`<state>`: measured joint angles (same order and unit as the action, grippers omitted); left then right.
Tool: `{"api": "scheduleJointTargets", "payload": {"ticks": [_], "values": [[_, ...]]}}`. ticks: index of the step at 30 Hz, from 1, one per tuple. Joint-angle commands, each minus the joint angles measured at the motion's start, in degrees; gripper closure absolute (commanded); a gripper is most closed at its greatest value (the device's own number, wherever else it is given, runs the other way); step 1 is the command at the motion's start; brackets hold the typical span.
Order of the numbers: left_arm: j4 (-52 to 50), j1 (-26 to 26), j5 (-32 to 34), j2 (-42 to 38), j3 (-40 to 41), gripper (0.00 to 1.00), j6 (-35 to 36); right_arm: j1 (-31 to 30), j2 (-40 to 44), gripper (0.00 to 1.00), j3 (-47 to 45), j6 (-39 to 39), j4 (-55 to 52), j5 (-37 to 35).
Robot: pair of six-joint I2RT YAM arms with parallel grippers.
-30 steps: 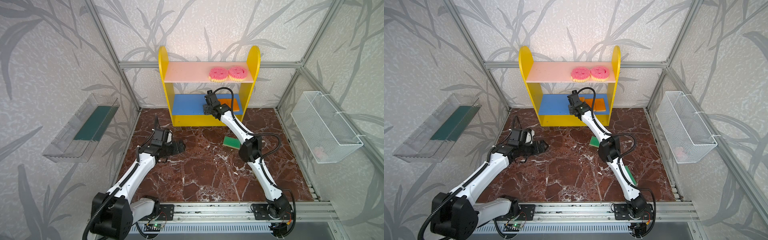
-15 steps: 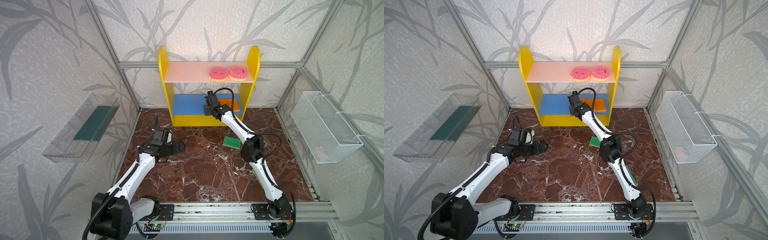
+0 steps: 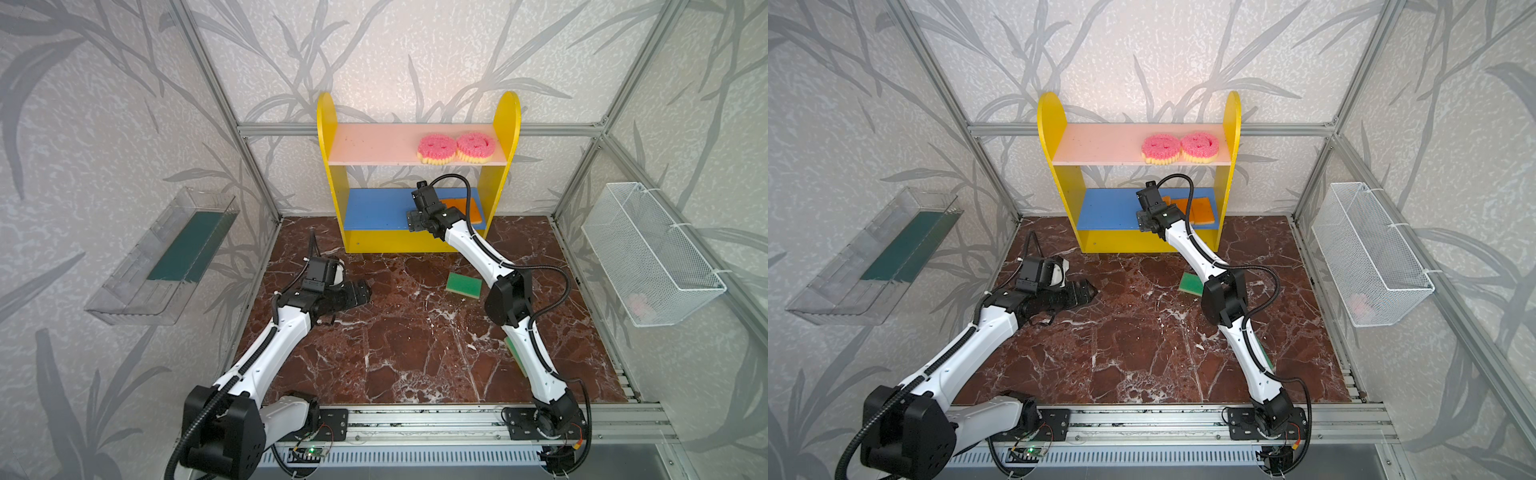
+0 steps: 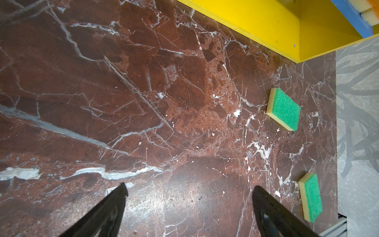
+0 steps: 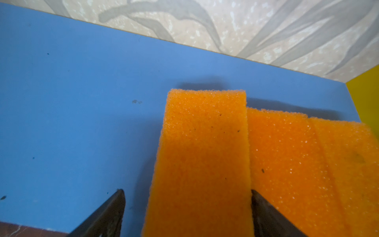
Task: Arrange cleaning sponges on a shelf
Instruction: Move the cleaning sponge to the shelf.
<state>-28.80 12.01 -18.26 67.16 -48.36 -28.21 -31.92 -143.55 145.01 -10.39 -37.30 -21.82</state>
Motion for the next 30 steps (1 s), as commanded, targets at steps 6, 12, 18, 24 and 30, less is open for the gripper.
{"api": "scheduleJointTargets", "payload": {"ticks": [6, 12, 18, 24, 30], "values": [[0.14, 0.38, -0.24, -1.04, 0.46, 0.03, 0.39, -0.21, 1.3, 0.03, 3.33, 0.88, -2.36, 0.31], [0.14, 0.38, -0.17, -0.98, 0.48, 0.03, 0.5, -0.2, 2.51, 0.0, 2.94, 1.42, -2.25, 0.03], [0.13, 0.38, 0.02, -1.04, 0.48, 0.03, 0.56, -0.25, 4.69, 0.0, 2.2, 1.58, -2.16, 0.72], [-0.07, 0.45, 0.36, -0.85, -0.21, 0.01, 1.4, -1.18, 9.68, 0.0, 0.77, 2.68, -5.78, 3.61], [-0.93, 5.74, 6.22, 0.67, -3.04, 0.01, 1.03, -2.19, 24.55, 0.01, -18.05, 2.48, -2.84, 8.82]]}}
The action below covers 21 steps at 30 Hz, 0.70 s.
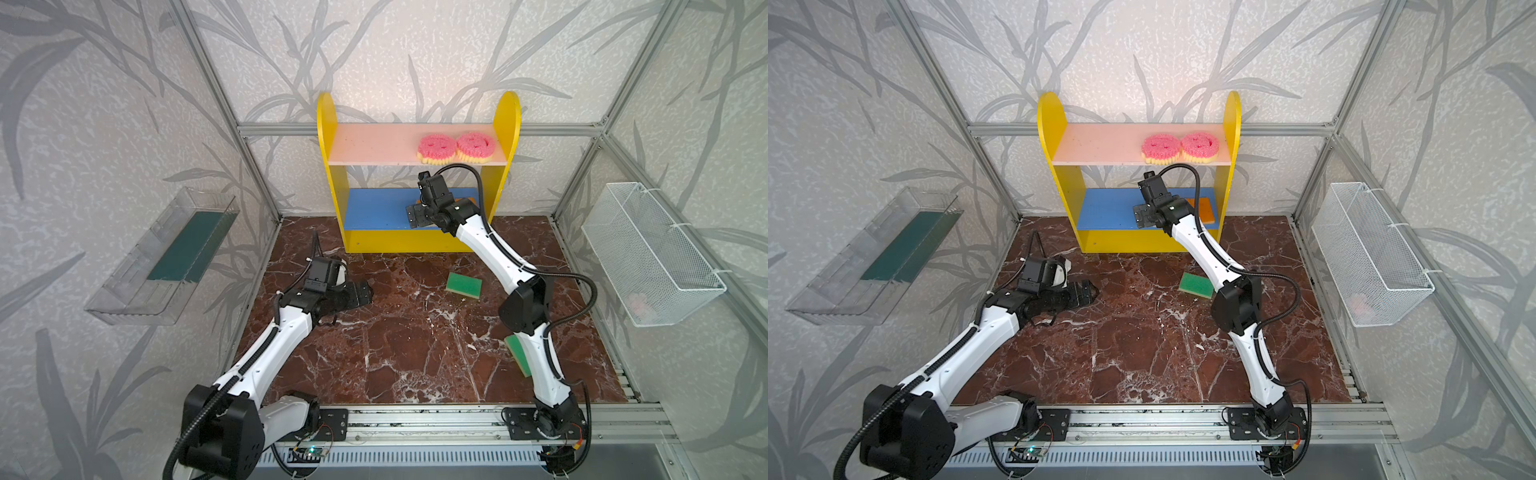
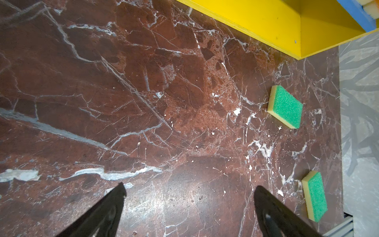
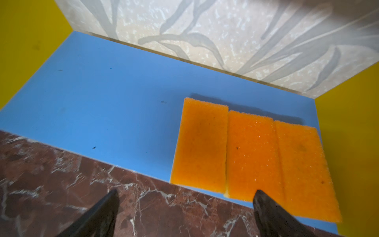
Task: Arrange cleaning sponges on a shelf
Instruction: Move the cleaning sponge to the shelf, then rotate the cleaning sponge at the center of the table.
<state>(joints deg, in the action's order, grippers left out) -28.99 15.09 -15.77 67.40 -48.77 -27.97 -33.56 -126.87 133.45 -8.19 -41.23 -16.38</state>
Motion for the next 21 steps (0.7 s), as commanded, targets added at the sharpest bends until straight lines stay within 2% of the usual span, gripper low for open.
{"api": "scheduleJointTargets", "payload": {"ticks": [1, 5, 11, 13, 17, 21], "values": [[-0.71, 4.23, 5.09, 0.86, -3.14, 0.01, 0.44, -0.5, 12.29, 0.01, -13.12, -0.19, 3.9, 4.95], [0.62, 9.7, 8.36, 3.57, -4.94, 0.01, -1.74, 1.12, 29.57, 0.04, -38.84, -2.91, 17.68, 11.87], [4.36, 16.32, 11.54, 10.14, -7.57, 0.03, -3.51, 7.12, 45.29, 0.05, -59.21, -8.6, 18.0, 22.61], [6.68, 17.2, 11.1, 12.54, -7.65, 0.04, -4.76, 9.7, 48.81, 0.05, -65.76, -10.45, 19.17, 25.74], [10.44, 18.34, 9.28, 17.06, -8.33, 0.06, -6.76, 20.49, 52.07, 0.07, -79.4, -19.51, 28.07, 38.16], [10.8, 19.48, 9.29, 20.09, -9.16, 0.06, -7.09, 26.43, 48.84, 0.08, -84.64, -23.32, 33.98, 41.63]]}}
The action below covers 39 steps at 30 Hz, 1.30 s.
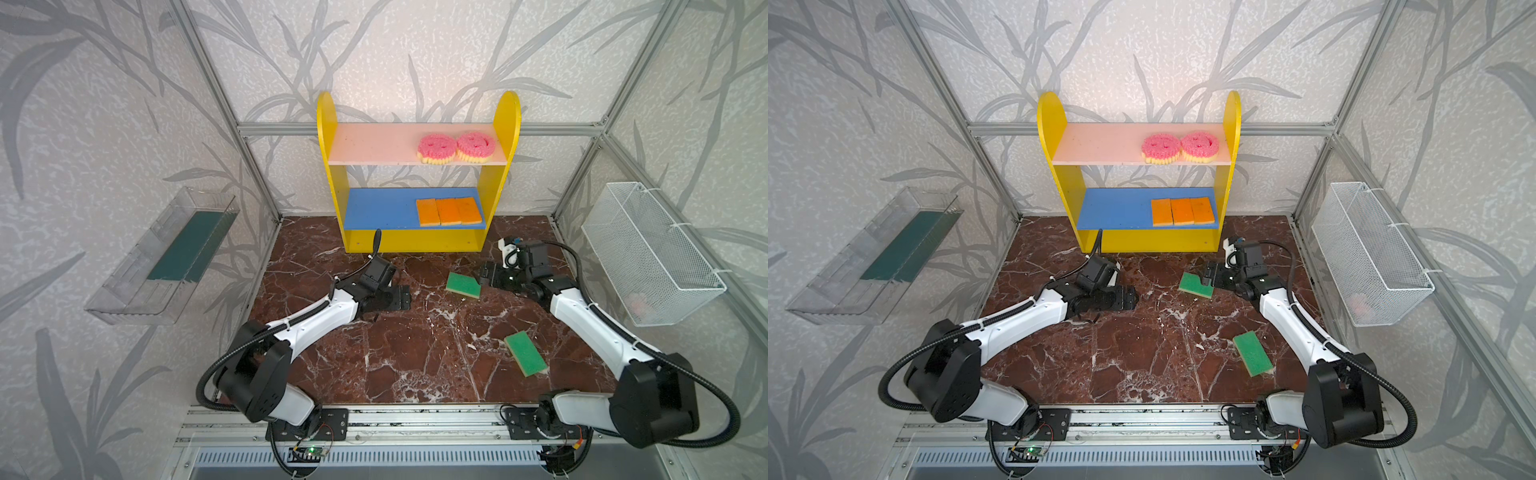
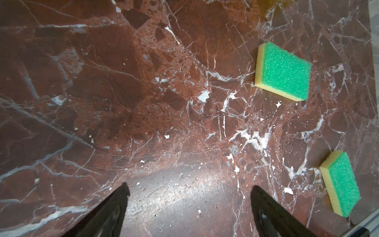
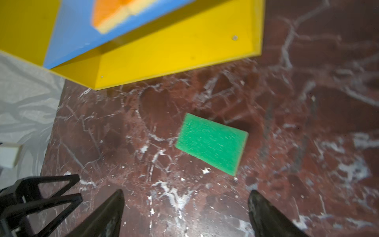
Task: Arrange cleaning sponges on a shelf
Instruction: Rotate the cleaning sponge at the center of the table.
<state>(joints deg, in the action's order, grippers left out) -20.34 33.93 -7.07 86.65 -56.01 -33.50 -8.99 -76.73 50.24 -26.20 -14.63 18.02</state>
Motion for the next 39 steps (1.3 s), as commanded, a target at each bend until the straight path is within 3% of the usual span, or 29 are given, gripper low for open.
{"api": "scheduleJointTargets", "payload": {"ticks": [1, 6, 9, 17, 29, 39], "values": [[2.68, 0.75, 0.4, 1.17, -1.62, 0.06, -1.82, 2.66, -3.0, 0.08, -1.42, -5.93, 8.44, 8.01], [4.08, 0.78, -0.29, 1.37, 0.75, 0.06, -2.6, 4.51, -13.43, 0.12, 4.6, -5.87, 7.96, 12.28], [4.18, 0.78, -0.22, 0.9, 2.19, 0.06, -2.54, 4.69, -18.99, 0.19, 7.92, -5.89, 8.8, 12.43], [4.16, 0.8, -0.97, -2.14, 5.18, 0.05, -2.87, 5.7, -29.59, 0.53, 16.67, -4.49, 6.55, 11.78], [6.43, 0.79, -2.68, -4.56, 8.5, 0.05, -4.29, 6.18, -35.13, 0.58, 17.6, -3.79, 5.14, 12.9], [7.73, 0.9, -2.34, -8.4, 11.98, 0.05, -5.38, 5.24, -32.15, 0.51, 11.9, -3.1, 5.93, 13.58]]}}
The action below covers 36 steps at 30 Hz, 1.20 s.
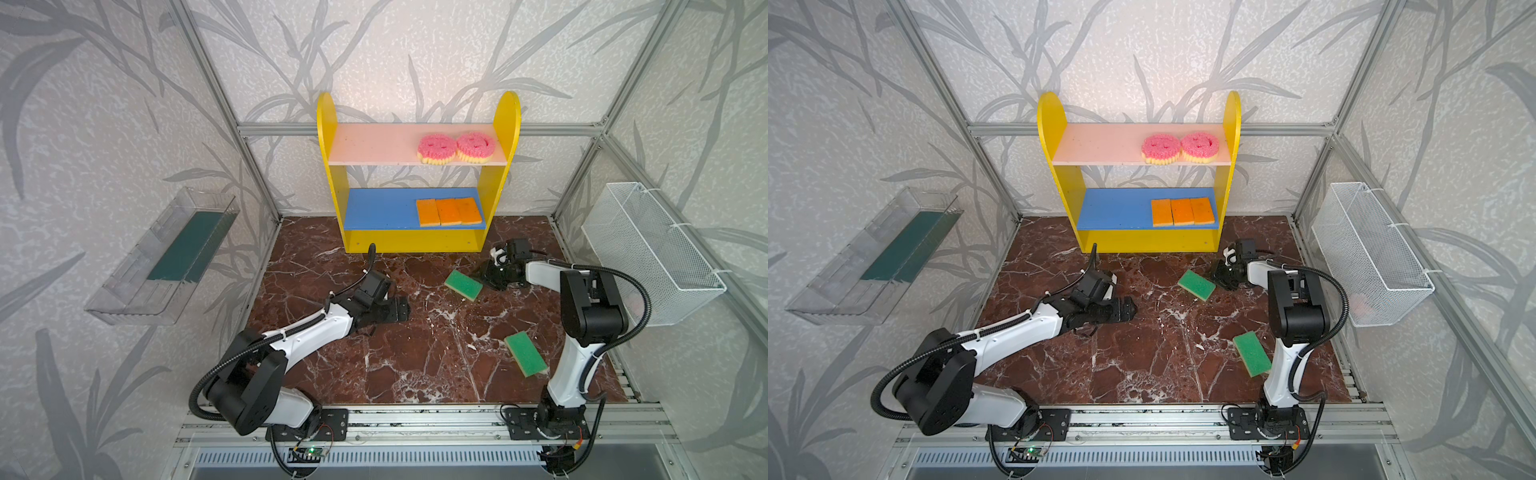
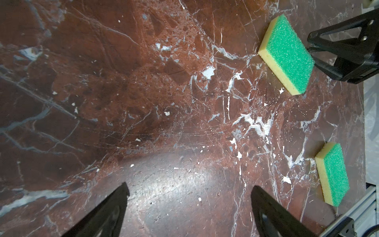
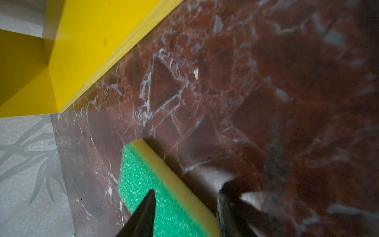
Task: Arrange cleaning sponges on a shelf
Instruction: Rotate the cleaning sponge at the center of the table.
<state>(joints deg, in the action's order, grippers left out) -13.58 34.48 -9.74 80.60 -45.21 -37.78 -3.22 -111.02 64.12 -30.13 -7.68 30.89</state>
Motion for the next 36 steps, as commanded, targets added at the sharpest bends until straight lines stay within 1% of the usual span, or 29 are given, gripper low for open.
{"api": "scheduleJointTargets", "payload": {"ticks": [1, 7, 9, 10, 12, 16, 18, 21, 24, 27, 32, 36], "values": [[0.99, 0.41, 0.42, -2.96, 1.71, 0.05, -1.15, -0.85, 2.69, 0.51, -2.85, 1.07, -1.0, 0.83], [1.05, 0.5, 1.01, -6.2, 4.1, 0.05, -1.51, -3.75, 6.74, 0.45, -7.8, 2.41, -1.56, -0.33], [0.97, 0.51, 1.14, -7.29, 4.64, 0.05, -1.51, -4.56, 8.52, 0.39, -9.7, 2.6, -1.2, -0.95], [0.93, 0.52, 1.19, -7.85, 4.92, 0.05, -1.59, -5.0, 9.48, 0.33, -10.43, 2.9, -1.34, -1.63], [0.75, 0.51, 1.35, -8.98, 5.52, 0.05, -1.6, -6.09, 11.32, 0.23, -10.86, 4.12, -3.02, -4.17], [0.18, 0.51, 1.58, -11.06, 6.35, 0.05, -1.44, -9.47, 15.11, 0.11, -10.23, 5.45, -7.14, -11.18], [0.04, 0.5, 1.74, -12.22, 6.99, 0.05, -1.44, -13.17, 15.96, 0.08, -8.7, 6.36, -10.15, -17.32], [0.05, 0.55, 2.12, -13.85, 8.02, 0.05, -1.43, -18.87, 15.3, 0.05, -5.13, 8.19, -14.5, -26.61], [0.04, 0.51, 2.28, -14.99, 8.97, 0.05, -1.46, -22.0, 13.58, 0.04, -1.86, 9.19, -18.17, -32.34], [0.4, 0.5, 2.39, -15.18, 9.44, 0.05, -1.29, -22.26, 11.85, 0.03, -0.59, 9.51, -19.84, -34.33], [1.16, 0.55, 2.15, -14.27, 9.08, 0.05, -0.75, -22.26, 11.74, 0.03, -0.44, 10.4, -20.87, -36.75], [2.21, 0.55, 2.22, -13.03, 8.76, 0.05, -0.42, -22.42, 11.38, 0.03, -0.83, 11.44, -20.48, -36.58]]}}
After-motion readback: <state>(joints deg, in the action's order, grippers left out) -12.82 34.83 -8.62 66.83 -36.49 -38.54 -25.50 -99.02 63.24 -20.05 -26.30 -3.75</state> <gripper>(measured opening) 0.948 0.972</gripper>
